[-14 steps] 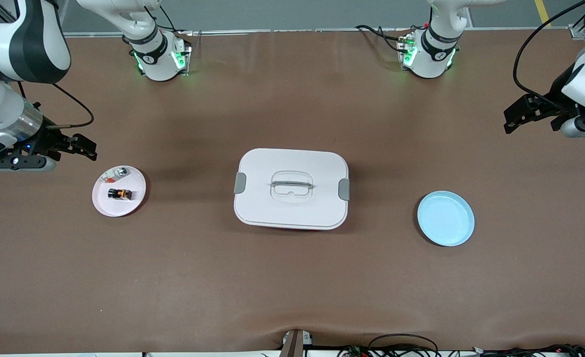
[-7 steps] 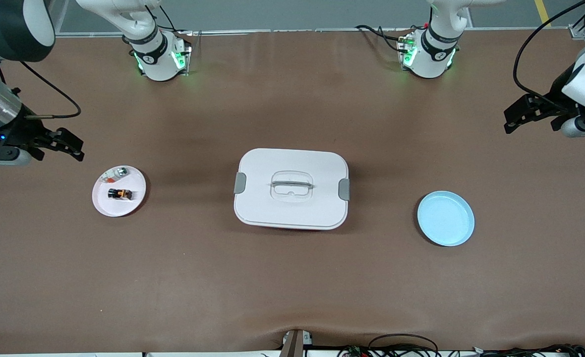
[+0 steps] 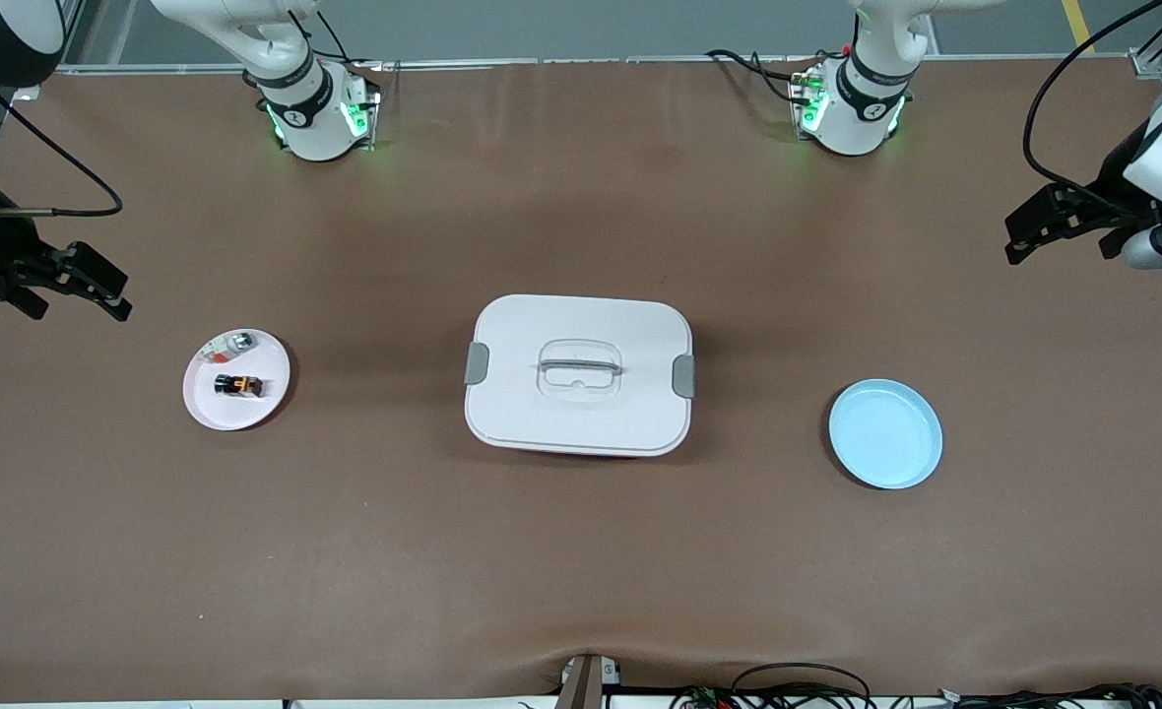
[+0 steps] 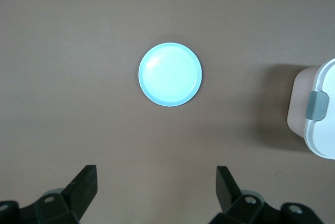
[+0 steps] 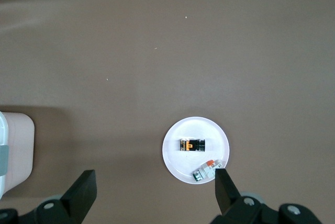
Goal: Transfer orange switch to right arm and place
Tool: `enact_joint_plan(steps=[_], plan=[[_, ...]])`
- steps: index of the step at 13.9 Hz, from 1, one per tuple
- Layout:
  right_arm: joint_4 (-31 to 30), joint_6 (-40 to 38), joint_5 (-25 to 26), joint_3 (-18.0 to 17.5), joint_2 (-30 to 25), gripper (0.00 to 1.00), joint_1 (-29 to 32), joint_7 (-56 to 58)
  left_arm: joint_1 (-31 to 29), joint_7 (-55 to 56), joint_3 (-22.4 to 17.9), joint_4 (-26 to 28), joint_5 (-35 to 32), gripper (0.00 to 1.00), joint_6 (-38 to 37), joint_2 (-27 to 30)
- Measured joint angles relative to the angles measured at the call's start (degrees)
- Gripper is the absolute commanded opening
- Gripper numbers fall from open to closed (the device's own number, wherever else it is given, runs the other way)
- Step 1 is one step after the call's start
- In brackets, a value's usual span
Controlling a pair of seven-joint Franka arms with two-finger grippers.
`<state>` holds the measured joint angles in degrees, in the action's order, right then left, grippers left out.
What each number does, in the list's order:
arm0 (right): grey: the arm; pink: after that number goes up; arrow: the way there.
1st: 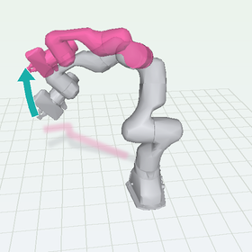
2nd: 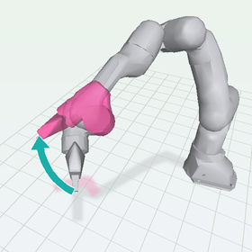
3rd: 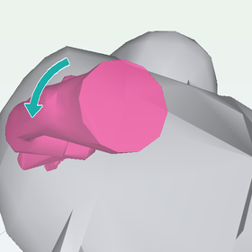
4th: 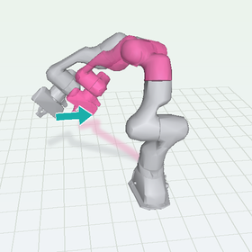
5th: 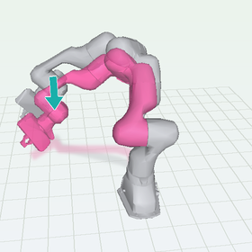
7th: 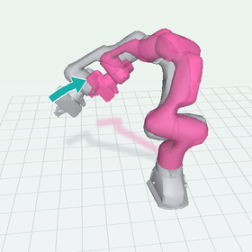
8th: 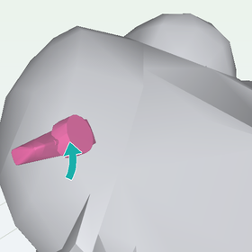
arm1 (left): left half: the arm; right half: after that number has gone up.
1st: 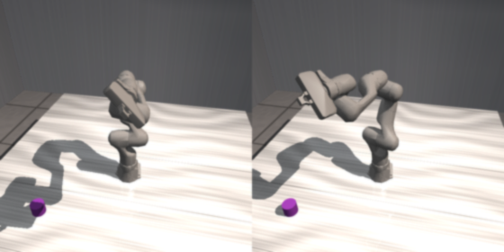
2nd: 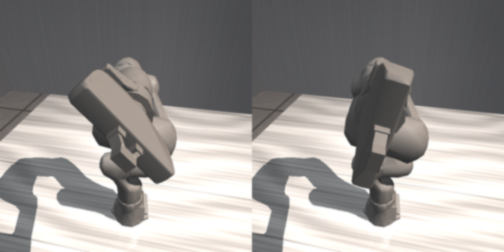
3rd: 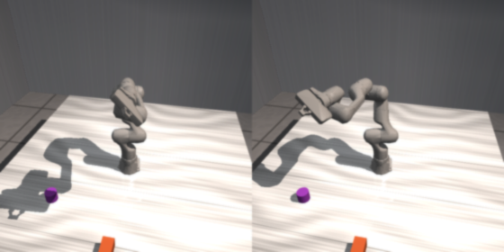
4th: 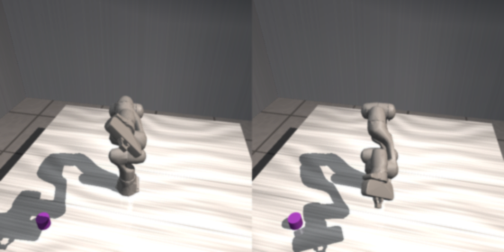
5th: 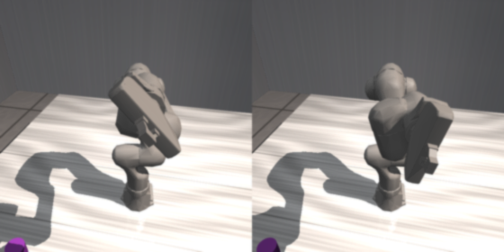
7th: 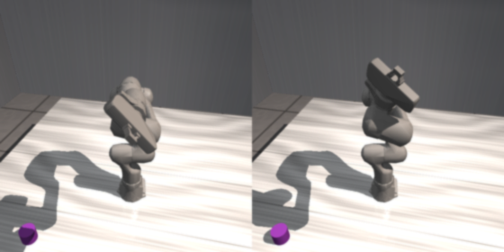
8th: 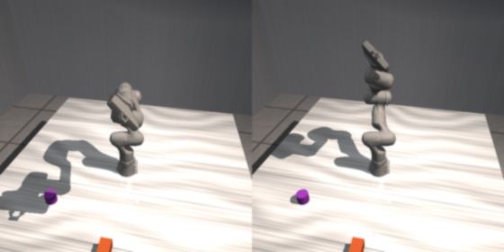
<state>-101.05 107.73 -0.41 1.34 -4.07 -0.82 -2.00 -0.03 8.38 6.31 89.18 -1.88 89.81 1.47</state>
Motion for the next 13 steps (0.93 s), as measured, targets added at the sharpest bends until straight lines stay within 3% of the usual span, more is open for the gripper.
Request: enact_joint_plan(steps=[5,13], plan=[[2.71,-1.97,-0.23,0.13,0.04,1.0,0.07,0.0,0.0,0.0,0.0,-0.01,0.0,1.0,-0.04,0.0],[9.86,-17.39,-0.34,0.26,0.02,1.0,0.1,-0.04,0.0,0.0,-0.03,-0.61,0.0,1.0,-1.26,0.01]])
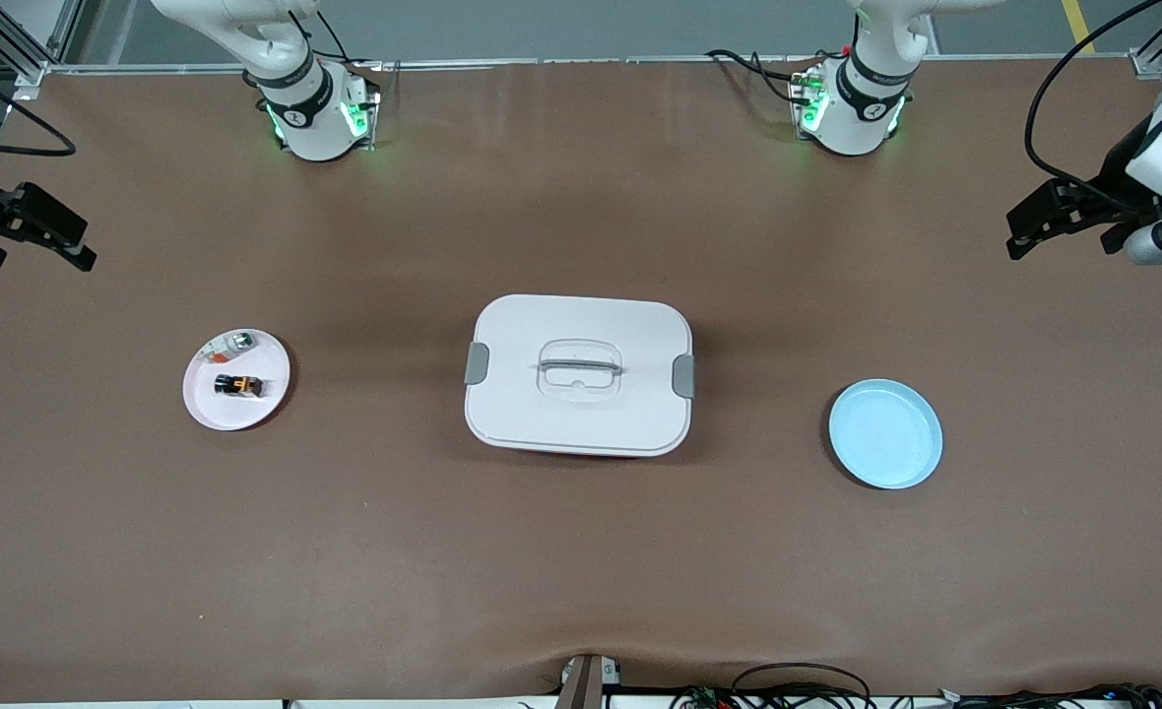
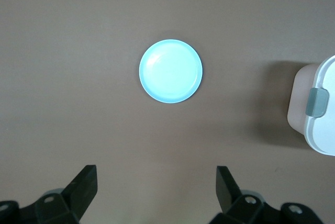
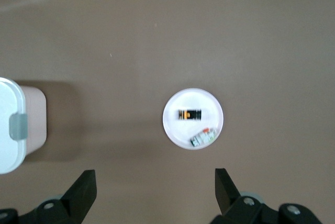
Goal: Transfer orange switch to right arm and place
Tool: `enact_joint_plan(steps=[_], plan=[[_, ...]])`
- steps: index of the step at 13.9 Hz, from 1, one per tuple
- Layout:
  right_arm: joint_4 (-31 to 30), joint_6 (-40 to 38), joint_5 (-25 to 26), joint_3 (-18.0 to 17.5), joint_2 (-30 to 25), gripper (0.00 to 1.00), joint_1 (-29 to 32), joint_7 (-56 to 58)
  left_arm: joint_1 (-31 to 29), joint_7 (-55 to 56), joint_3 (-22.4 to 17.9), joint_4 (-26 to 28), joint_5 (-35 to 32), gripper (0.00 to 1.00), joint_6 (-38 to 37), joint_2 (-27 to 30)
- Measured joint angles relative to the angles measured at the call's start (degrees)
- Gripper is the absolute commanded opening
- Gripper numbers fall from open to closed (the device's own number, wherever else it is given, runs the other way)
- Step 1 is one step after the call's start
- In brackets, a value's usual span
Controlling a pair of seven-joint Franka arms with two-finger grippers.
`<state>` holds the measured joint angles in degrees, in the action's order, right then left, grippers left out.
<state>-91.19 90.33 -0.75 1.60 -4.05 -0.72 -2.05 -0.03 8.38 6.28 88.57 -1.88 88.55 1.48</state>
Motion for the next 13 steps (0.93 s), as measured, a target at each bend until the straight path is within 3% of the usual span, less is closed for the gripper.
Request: enact_joint_plan(steps=[3,13], plan=[[0.0,-3.21,0.0,0.27,0.11,1.0,0.64,-0.04,0.0,0.0,-0.01,0.0,0.0,1.0,-0.01,0.0],[0.0,-2.85,0.0,0.03,0.29,1.0,0.93,-0.04,-0.52,0.0,-0.2,-0.01,0.0,1.0,-0.05,0.0]])
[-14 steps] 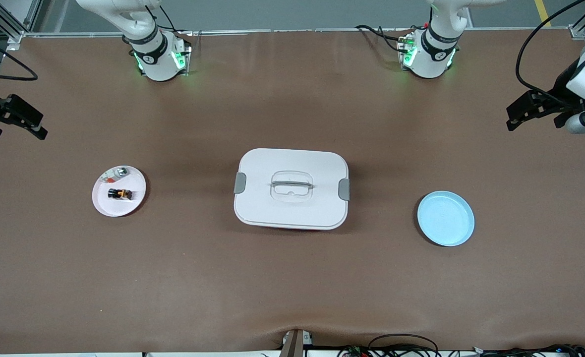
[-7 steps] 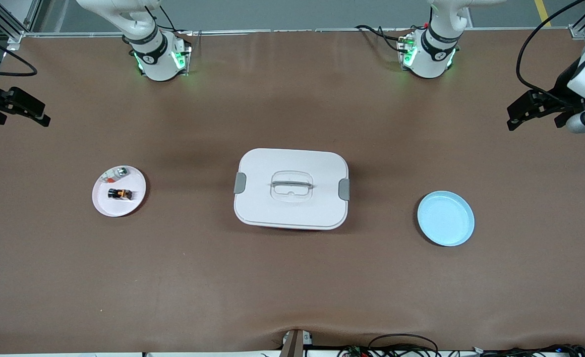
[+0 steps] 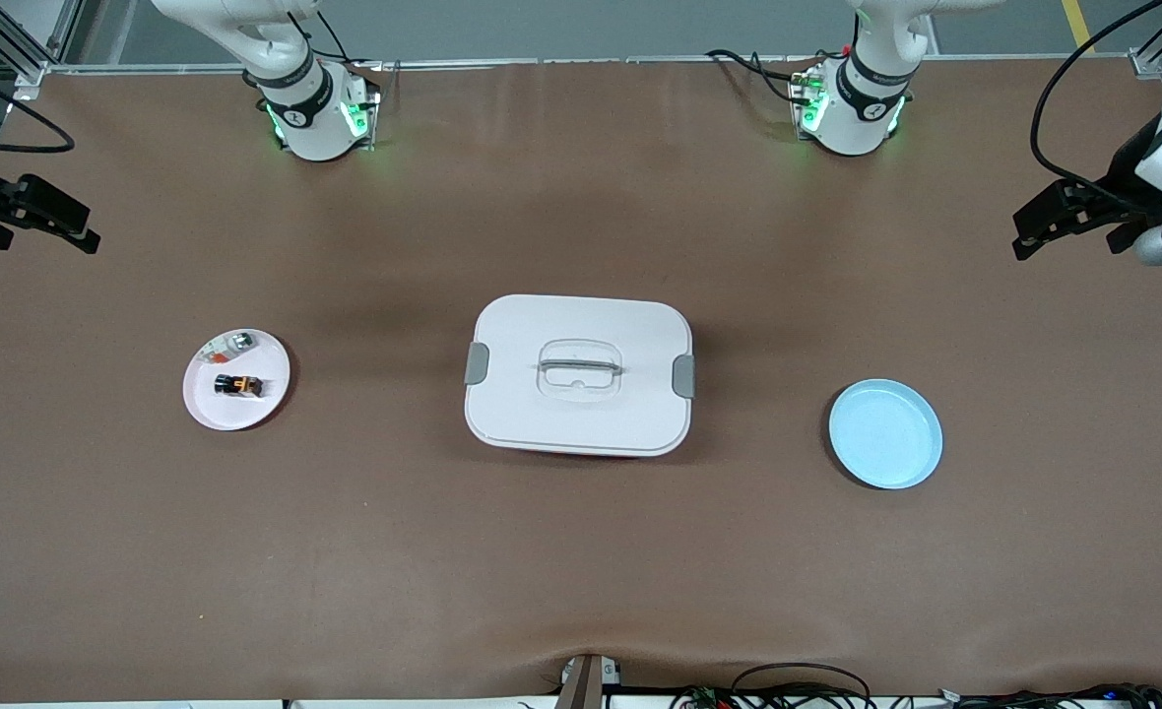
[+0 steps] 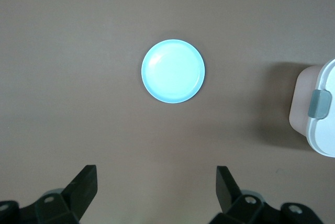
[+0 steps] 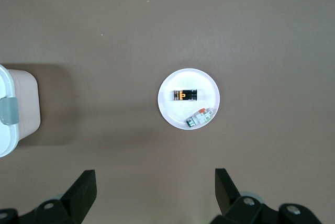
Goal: Transfer orange switch to right arm and place
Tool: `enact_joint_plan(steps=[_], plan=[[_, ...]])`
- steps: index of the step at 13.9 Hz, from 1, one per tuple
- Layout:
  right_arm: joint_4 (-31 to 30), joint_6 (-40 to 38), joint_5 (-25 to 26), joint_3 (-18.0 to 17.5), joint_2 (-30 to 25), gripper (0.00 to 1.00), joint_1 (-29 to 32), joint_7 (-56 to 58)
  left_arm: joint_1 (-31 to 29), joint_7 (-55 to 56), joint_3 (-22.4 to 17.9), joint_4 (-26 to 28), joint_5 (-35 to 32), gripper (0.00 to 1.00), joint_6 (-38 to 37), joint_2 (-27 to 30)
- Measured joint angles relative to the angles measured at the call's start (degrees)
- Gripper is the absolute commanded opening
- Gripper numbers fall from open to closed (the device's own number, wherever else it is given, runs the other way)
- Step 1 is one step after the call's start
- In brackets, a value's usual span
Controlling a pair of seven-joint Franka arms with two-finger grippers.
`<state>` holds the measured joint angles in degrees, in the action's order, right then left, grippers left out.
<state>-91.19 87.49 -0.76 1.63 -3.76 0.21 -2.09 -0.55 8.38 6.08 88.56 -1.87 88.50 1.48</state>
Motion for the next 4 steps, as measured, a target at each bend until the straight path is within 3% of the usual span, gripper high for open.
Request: enact_joint_plan(steps=[4], plan=[[-0.32,0.15,0.0,-0.02,0.11,1.0,0.03,0.0,-0.03,0.0,-0.02,-0.43,0.0,1.0,0.0,0.0]])
